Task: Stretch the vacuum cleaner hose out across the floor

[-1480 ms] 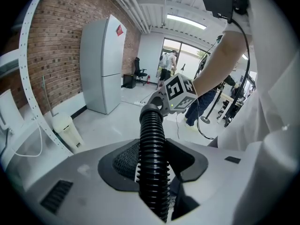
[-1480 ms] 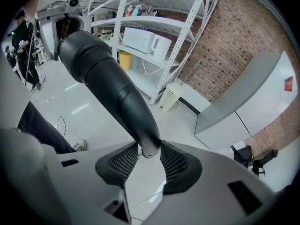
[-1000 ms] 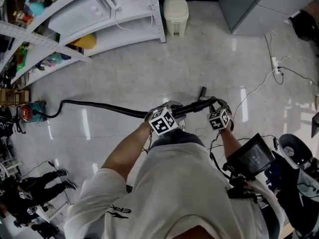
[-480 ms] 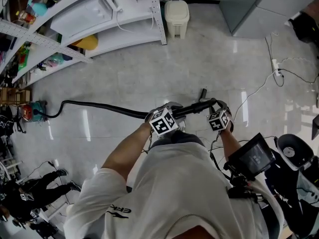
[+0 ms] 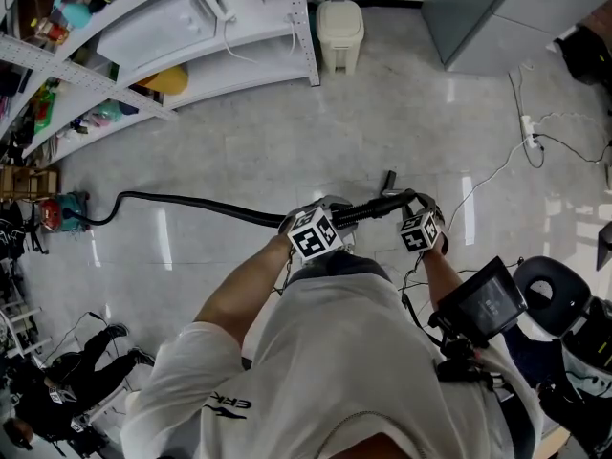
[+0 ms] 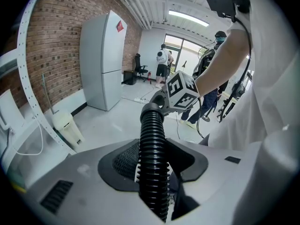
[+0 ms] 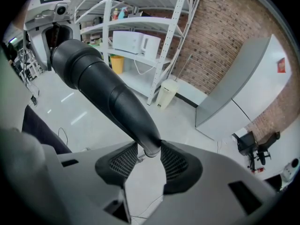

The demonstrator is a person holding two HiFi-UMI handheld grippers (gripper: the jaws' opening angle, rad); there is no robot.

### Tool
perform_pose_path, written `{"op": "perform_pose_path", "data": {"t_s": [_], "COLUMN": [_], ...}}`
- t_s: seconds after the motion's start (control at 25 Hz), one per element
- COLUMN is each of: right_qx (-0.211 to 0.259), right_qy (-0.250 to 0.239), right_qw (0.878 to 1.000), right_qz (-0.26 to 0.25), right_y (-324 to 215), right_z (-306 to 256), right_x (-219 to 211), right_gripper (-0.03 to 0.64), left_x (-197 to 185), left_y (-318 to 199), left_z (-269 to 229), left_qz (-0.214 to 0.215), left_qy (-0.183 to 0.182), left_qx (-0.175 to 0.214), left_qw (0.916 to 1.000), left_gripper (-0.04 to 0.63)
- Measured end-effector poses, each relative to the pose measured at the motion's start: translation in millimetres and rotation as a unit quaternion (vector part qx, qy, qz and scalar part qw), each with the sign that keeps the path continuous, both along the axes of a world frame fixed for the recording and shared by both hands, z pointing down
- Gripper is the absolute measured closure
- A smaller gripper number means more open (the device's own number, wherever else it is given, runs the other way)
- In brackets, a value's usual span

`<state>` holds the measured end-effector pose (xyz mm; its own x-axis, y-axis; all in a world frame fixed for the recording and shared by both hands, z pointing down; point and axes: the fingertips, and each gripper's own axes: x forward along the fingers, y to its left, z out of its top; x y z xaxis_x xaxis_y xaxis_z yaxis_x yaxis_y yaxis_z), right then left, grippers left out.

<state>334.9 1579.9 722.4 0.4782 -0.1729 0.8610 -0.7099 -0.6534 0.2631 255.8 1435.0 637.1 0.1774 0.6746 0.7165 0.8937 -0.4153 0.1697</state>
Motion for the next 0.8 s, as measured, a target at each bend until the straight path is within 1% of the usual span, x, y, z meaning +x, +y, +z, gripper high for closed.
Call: {"op": "perform_pose_path", "data": {"t_s": [0.8], "right_qx": [0.006], "right_qy": [0.007], "right_qw": [1.0], "right_qz": [-0.008], "right_y": [-0.4], "right_z": [-1.1], "right_x": [1.1], "right_gripper": [0.465], "left_x": [0.2], "left_y": [0.2], "left_z": [-0.6], "left_qz": [0.003], "left_qy": [0.005], "left_qx": [0.008], "left_qw": [1.0], "left_gripper": [0.419]}}
